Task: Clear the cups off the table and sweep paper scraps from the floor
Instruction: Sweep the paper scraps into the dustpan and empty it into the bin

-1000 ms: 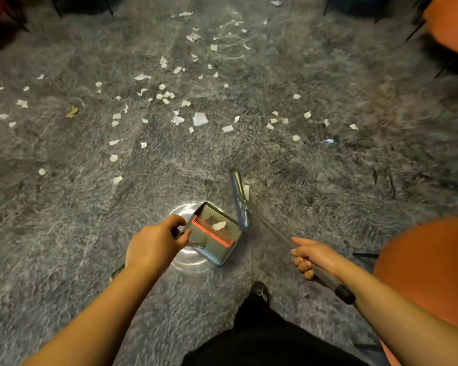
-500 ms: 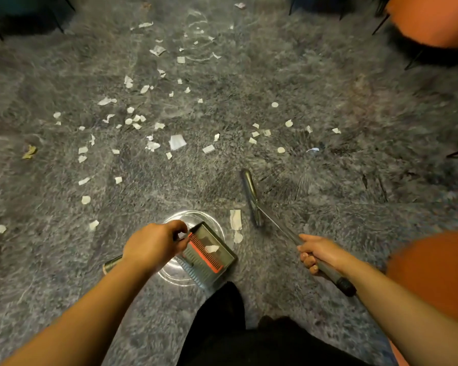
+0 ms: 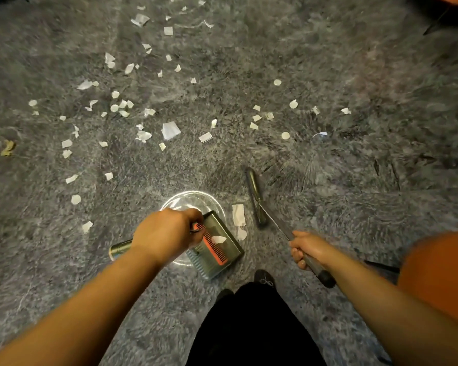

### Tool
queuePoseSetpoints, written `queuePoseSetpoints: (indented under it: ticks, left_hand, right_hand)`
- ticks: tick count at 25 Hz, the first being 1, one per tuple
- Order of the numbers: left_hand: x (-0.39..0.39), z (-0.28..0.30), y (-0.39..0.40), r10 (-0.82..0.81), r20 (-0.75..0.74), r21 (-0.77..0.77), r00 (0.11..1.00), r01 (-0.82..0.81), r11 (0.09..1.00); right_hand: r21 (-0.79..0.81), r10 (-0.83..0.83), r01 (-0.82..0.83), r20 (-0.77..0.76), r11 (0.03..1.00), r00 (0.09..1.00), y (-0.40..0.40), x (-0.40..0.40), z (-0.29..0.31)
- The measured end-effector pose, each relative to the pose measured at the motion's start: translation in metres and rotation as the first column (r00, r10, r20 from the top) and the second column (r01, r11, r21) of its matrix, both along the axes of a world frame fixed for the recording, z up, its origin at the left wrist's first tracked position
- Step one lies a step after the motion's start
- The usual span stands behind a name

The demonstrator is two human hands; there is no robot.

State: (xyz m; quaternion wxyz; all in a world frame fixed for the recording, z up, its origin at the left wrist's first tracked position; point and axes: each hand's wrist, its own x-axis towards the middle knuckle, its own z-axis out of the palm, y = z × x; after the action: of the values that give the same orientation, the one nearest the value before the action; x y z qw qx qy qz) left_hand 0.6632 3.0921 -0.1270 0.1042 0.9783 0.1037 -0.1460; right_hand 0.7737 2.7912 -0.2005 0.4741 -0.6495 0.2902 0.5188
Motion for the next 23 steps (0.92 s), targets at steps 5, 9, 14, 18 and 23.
queuePoseSetpoints:
  ticks: [5,9,14,18,23]
  left_hand:
    - [0.018,0.000,-0.007,-0.003,0.017,-0.006,1.000,0.003,1.000]
    - [0.015,0.000,-0.002,0.028,-0.022,-0.014,0.999,-0.029,0.999]
    - [-0.010,0.000,-0.010,-0.017,-0.031,0.012,0.999,0.017,1.000]
    - [-0.018,0.002,-0.009,0.010,-0.048,-0.006,0.999,-0.010,1.000]
    - [-0.030,0.002,-0.008,0.028,-0.034,0.001,0.999,-0.028,1.000]
  right_hand:
    - [0.016,0.104,-0.103,-0.088,0.995,0.991,0.034,-0.017,-0.035]
    - [0.086,0.130,-0.117,-0.168,0.989,0.977,0.042,-0.034,-0.034]
    - [0.156,0.216,-0.185,-0.212,0.970,0.953,0.021,-0.035,-0.021]
    - [0.087,0.275,-0.261,-0.256,0.961,0.927,0.004,-0.034,-0.024]
    - [-0.051,0.465,-0.482,-0.193,0.875,0.864,-0.001,-0.034,-0.036]
